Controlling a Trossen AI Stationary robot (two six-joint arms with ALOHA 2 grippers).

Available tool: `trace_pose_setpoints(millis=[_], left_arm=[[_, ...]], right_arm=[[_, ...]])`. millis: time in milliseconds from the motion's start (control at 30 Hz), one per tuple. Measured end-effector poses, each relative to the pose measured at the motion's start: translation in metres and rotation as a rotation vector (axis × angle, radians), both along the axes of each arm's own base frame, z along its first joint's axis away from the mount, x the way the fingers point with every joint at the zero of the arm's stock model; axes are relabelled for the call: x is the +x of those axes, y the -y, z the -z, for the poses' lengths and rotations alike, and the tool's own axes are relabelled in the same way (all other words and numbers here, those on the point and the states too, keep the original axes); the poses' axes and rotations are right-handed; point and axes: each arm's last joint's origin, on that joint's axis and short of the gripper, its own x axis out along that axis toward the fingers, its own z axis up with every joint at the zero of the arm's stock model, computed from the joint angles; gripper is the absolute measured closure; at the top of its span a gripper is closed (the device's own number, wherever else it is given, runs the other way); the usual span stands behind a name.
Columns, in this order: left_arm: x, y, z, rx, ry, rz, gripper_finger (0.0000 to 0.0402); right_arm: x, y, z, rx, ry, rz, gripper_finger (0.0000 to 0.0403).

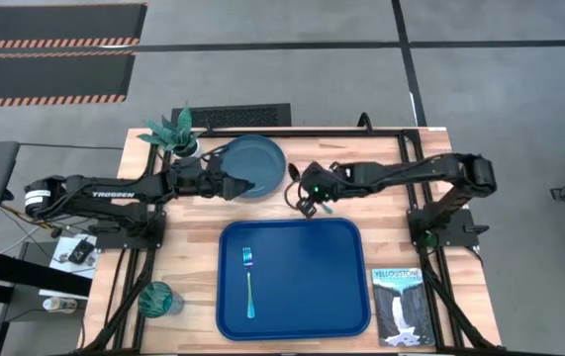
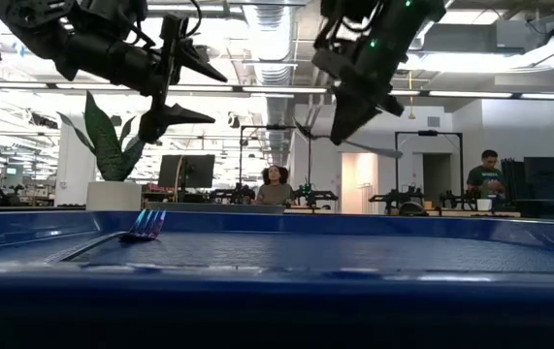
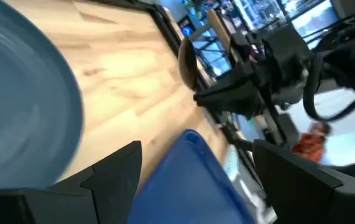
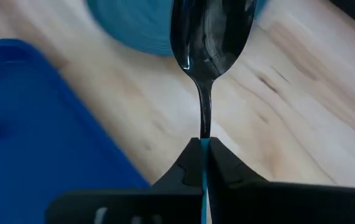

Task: Pick and place plate/cup/fork/spoon on tray
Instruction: Put the blue spoon on the blue tray

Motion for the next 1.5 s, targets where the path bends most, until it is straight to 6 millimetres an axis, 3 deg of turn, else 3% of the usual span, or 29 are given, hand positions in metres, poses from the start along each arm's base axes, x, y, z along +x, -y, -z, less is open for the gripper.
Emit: trace_pose_setpoints(millis=[300, 367, 700, 1000, 1267, 1500], left_arm=[[0.001, 0.007, 0.001, -0.087, 0.0, 0.053, 0.0109], [0.002, 0.01, 0.003, -0.099, -0.021, 0.05, 0.0109], [0.012, 0.018, 0.015, -0.159, -0.056, 0.073, 0.0109], [0.012, 0.018, 0.014, -0.129, -0.053, 0.055, 0.0109], [0.016, 0.017, 0.026, -0.165, -0.11, 0.03, 0.0109], [0.02, 0.016, 0.019, -0.184, -0.025, 0.023, 0.0109]], right_arm=[[0.021, -0.039, 0.004, -0.059, 0.03, -0.181, 0.0391], [0.034, -0.044, -0.002, -0.078, 0.078, -0.212, 0.0391], [0.073, -0.049, -0.002, -0.126, -0.024, -0.298, 0.0389], [0.083, -0.054, 0.016, -0.117, -0.104, -0.338, 0.0389], [0.083, -0.052, 0.013, -0.16, -0.105, -0.35, 0.0391], [0.081, -0.052, 0.019, -0.221, -0.175, -0.356, 0.0392]])
